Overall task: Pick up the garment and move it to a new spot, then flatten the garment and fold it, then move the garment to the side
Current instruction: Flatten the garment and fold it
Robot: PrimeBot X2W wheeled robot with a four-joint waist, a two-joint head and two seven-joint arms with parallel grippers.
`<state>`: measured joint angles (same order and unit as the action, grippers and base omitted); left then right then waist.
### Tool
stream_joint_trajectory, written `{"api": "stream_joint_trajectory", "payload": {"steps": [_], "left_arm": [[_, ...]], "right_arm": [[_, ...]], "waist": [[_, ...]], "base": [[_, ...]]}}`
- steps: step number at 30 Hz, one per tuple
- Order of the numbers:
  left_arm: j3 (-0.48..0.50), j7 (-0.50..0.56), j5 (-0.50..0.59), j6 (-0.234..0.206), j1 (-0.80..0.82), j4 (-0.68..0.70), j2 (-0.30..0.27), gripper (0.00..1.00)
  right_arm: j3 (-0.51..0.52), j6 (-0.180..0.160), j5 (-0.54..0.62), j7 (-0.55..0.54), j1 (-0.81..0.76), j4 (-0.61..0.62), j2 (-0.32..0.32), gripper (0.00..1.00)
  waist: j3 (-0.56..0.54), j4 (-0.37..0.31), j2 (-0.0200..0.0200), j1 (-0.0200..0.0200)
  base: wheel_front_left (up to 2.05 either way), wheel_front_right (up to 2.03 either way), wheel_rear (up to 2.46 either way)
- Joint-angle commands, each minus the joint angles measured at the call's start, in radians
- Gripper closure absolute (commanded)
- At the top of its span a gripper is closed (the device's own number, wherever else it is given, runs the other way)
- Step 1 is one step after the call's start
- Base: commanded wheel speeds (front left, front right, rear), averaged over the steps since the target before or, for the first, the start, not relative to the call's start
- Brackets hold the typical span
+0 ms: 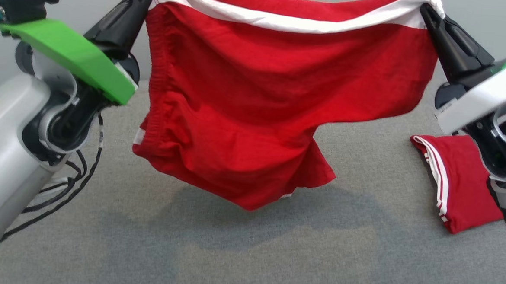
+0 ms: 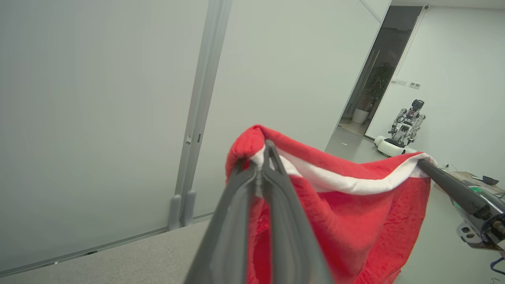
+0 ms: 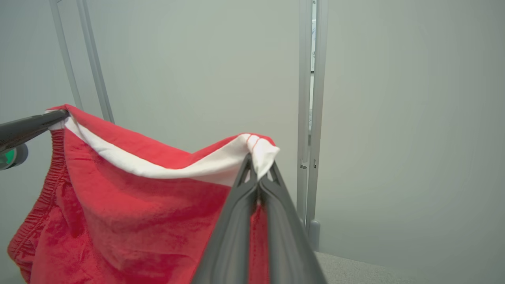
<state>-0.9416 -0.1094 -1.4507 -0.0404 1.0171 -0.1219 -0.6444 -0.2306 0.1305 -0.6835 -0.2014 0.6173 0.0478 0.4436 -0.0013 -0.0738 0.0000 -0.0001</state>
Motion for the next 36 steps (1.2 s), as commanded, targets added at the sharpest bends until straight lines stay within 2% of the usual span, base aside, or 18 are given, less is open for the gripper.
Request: {"api": "stream_joint_trajectory", "payload": {"steps": [1, 6, 8, 11, 14, 17, 22, 27, 30, 35, 36], "left_arm": [[0.003, 0.010, -0.007, -0.003, 0.033, -0.017, 0.007, 1.00], [0.001, 0.073, 0.025, -0.013, 0.160, -0.170, 0.049, 1.00], [-0.003, 0.081, 0.058, -0.015, 0.225, -0.245, 0.074, 1.00], [0.008, 0.025, 0.127, -0.008, 0.340, -0.356, 0.107, 1.00], [0.032, -0.061, 0.164, 0.037, 0.412, -0.434, 0.152, 1.00], [0.020, -0.118, 0.227, 0.083, 0.449, -0.499, 0.163, 1.00], [0.026, -0.149, 0.241, 0.135, 0.338, -0.602, 0.182, 1.00], [0.022, -0.157, 0.223, 0.167, 0.160, -0.614, 0.176, 1.00], [0.050, -0.157, 0.230, 0.172, 0.087, -0.567, 0.171, 1.00], [0.145, -0.155, 0.279, 0.171, -0.129, -0.386, 0.145, 1.00], [0.196, -0.156, 0.308, 0.171, -0.206, -0.326, 0.143, 1.00]], "right_arm": [[-0.001, 0.000, 0.006, -0.005, 0.032, -0.016, -0.011, 1.00], [-0.035, 0.000, 0.028, 0.010, 0.206, -0.184, -0.093, 1.00], [-0.049, 0.000, 0.055, 0.049, 0.300, -0.257, -0.116, 1.00], [-0.033, 0.000, 0.088, 0.143, 0.431, -0.346, -0.166, 1.00], [-0.030, 0.000, 0.107, 0.225, 0.516, -0.400, -0.206, 1.00], [-0.082, 0.000, 0.117, 0.271, 0.539, -0.420, -0.227, 1.00], [-0.190, 0.000, 0.091, 0.314, 0.443, -0.455, -0.216, 1.00], [-0.285, 0.000, 0.036, 0.360, 0.311, -0.525, -0.214, 1.00], [-0.311, 0.000, 0.015, 0.381, 0.262, -0.543, -0.206, 1.00], [-0.331, 0.000, -0.021, 0.430, 0.158, -0.547, -0.170, 1.00], [-0.334, 0.000, -0.019, 0.441, 0.122, -0.535, -0.152, 1.00]], "waist": [[0.049, -0.017, 0.0000, 0.0001], [0.157, -0.059, 0.0000, 0.0001], [0.192, -0.077, 0.0000, 0.0001], [0.239, -0.110, 0.0000, 0.0001], [0.278, -0.138, 0.0000, 0.0001], [0.317, -0.159, 0.0000, 0.0001], [0.375, -0.172, 0.0000, 0.0001], [0.398, -0.163, 0.0000, 0.0001], [0.396, -0.152, 0.0000, 0.0001], [0.368, -0.116, 0.0000, 0.0001], [0.352, -0.102, 0.0000, 0.0001]], "base": [[0.00, 0.00, 0.00], [0.00, 0.00, 0.00], [0.00, 0.00, 0.00], [0.00, 0.00, 0.00], [0.00, 0.00, 0.00], [0.00, 0.00, 0.00], [0.00, 0.00, 0.00], [0.00, 0.00, 0.00], [0.00, 0.00, 0.00], [0.00, 0.00, 0.00], [0.00, 0.00, 0.00]]}}
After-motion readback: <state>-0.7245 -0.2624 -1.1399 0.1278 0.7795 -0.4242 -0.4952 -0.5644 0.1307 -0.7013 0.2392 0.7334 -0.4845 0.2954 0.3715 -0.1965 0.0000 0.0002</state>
